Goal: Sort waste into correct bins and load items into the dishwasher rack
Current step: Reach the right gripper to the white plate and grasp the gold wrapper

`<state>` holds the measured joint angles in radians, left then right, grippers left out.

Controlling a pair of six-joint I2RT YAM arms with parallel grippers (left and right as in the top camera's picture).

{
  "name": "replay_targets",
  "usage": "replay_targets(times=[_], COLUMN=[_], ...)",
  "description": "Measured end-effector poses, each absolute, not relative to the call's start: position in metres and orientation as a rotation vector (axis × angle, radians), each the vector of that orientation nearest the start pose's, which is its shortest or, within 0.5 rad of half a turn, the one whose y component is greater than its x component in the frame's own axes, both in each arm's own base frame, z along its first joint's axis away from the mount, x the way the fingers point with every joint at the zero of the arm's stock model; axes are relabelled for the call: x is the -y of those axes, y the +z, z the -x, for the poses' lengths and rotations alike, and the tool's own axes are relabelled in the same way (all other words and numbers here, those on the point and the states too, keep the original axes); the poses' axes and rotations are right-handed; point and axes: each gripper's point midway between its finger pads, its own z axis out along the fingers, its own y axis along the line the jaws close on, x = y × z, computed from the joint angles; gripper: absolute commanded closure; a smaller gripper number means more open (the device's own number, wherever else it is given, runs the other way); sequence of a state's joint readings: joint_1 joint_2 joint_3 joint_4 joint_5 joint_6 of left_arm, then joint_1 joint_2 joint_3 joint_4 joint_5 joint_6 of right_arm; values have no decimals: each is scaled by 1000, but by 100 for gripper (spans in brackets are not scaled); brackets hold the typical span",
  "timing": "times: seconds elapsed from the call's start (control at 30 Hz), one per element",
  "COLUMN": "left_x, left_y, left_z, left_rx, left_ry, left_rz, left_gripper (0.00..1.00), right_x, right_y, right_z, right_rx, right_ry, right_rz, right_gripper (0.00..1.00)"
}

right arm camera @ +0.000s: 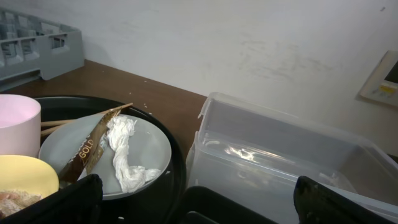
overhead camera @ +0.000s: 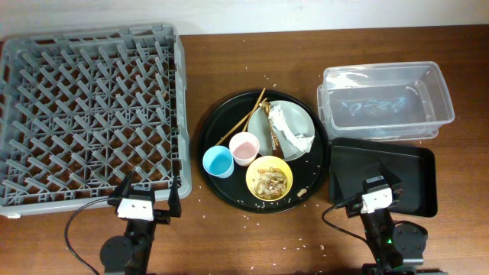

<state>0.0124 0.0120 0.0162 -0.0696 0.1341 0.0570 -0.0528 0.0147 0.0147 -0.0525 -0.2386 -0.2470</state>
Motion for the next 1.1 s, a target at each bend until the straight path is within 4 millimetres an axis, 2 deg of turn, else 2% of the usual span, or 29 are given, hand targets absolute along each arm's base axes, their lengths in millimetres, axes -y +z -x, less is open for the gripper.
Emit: replay_targets(times=[0.9,0.97,1.03,1.1], left_x=[20,20,22,28], left_y=[162,163,168,189], left_z=[-245,-245,-245,-244], left_rx=[-1628,-1627,-1604,-1509], left_ry=[-57,-57,-63,-83], left_rz=[-139,-139,-147,-180], left_gripper=[1,1,1,1], right_x=[-28,-33,-42,-54], right_y=[165,166,174,191], right_z=[-244,-243,-241,-236], right_rx=[-1586,-1579,-1532,-1463], right_ry=[-37,-11,29,94], right_rz=[339,357,397,427], right_gripper=[2,1,2,2])
